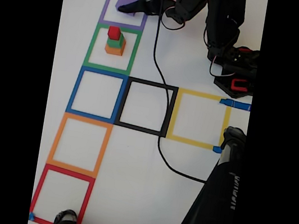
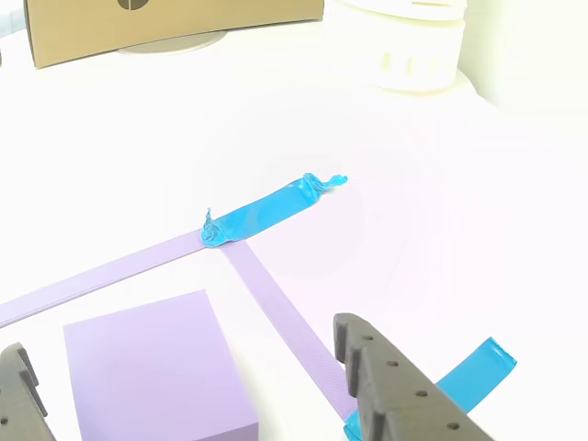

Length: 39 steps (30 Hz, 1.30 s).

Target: Tower of hanoi

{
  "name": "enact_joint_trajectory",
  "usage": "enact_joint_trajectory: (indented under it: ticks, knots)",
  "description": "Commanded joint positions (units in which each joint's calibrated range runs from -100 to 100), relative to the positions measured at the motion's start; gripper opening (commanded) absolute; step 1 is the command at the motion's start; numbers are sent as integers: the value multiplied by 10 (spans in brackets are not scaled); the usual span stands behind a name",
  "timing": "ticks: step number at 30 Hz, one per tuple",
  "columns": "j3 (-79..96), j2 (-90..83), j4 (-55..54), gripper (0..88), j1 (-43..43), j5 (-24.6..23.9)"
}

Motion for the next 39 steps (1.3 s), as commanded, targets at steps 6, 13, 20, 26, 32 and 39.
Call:
enact_joint_trajectory:
  ticks: [6, 13, 20, 26, 32, 39]
  knots:
    - [-58, 55, -39, 385, 6, 0]
    - [-59, 88, -84, 382, -3, 0]
    - [-60, 108, -106, 379, -2, 0]
    - [-62, 125, -124, 373, 1, 0]
    - [-64, 145, -147, 368, -2, 0]
    - [-63, 163, -162, 368, -10, 0]
